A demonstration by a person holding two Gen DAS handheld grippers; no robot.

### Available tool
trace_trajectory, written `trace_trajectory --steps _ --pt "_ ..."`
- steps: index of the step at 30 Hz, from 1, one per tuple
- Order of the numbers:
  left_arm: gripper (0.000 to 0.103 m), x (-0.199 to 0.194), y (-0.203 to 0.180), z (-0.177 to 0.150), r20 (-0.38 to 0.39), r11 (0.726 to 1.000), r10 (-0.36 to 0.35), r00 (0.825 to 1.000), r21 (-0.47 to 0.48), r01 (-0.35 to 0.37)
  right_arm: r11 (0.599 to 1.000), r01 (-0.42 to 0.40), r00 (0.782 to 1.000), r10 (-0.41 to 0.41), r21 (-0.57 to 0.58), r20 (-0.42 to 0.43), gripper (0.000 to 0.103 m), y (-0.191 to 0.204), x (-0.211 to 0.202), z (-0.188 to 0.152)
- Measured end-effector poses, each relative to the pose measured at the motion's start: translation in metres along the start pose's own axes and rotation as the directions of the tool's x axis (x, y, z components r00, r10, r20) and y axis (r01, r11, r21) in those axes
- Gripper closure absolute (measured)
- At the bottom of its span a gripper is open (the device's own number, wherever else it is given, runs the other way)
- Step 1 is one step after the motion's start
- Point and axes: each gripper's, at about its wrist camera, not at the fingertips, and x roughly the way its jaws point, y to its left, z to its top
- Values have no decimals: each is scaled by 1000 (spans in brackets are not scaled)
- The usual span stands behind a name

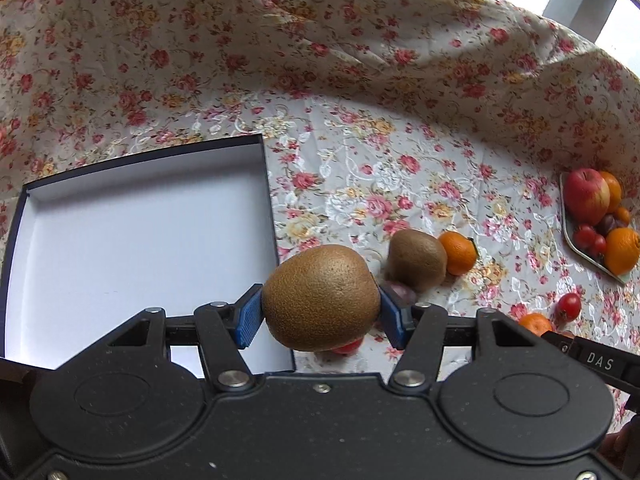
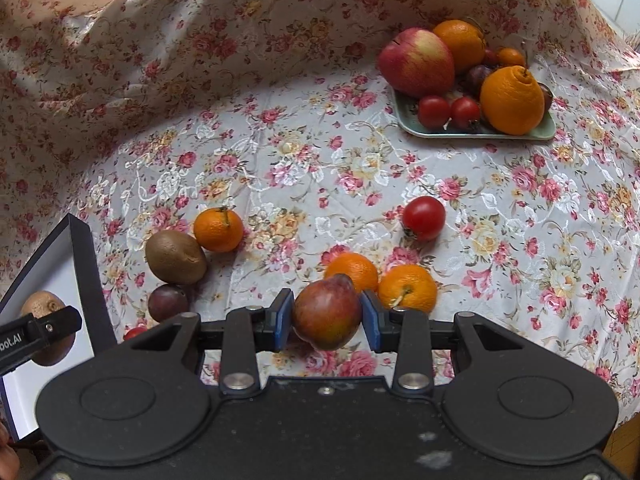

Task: Organize fruits
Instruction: 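Close the left tool on the kiwi while the right tool closes on the pear, then carry the kiwi and pear into the box and open both tools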

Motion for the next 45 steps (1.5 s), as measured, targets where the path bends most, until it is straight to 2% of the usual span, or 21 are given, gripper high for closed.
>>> trace_trajectory --steps 2,7,12,17,22,29,32,38,45 --pt "40 0 18 4 2 999 23 1000 -43 -23 999 -19 1000 19 -29 13 64 20 0 -2" --pt "40 -2 65 8 20 984 133 991 -123 -129 990 -71 995 79 -124 57 64 77 1 -9" --pt "40 2 106 6 1 966 194 981 -177 -191 958 -110 984 143 -265 109 64 139 1 -27" --pt "40 10 140 2 -42 949 231 972 -211 -234 912 -197 968 240 -359 78 64 184 5 -46" --pt "40 13 167 -4 -69 935 247 967 -246 -256 869 -230 962 271 -438 34 64 217 16 -66" --pt "40 16 194 -12 -93 916 257 962 -293 -274 842 -241 958 287 -482 21 64 238 26 -83" --pt "40 18 201 -13 -110 910 264 958 -301 -285 851 -233 955 290 -471 53 62 240 24 -85" --pt "41 9 203 -13 -66 904 301 951 -298 -306 860 -227 962 272 -456 36 62 238 28 -85" --pt "41 15 197 -12 -96 909 299 949 -272 -314 864 -210 967 254 -458 36 62 234 29 -83"
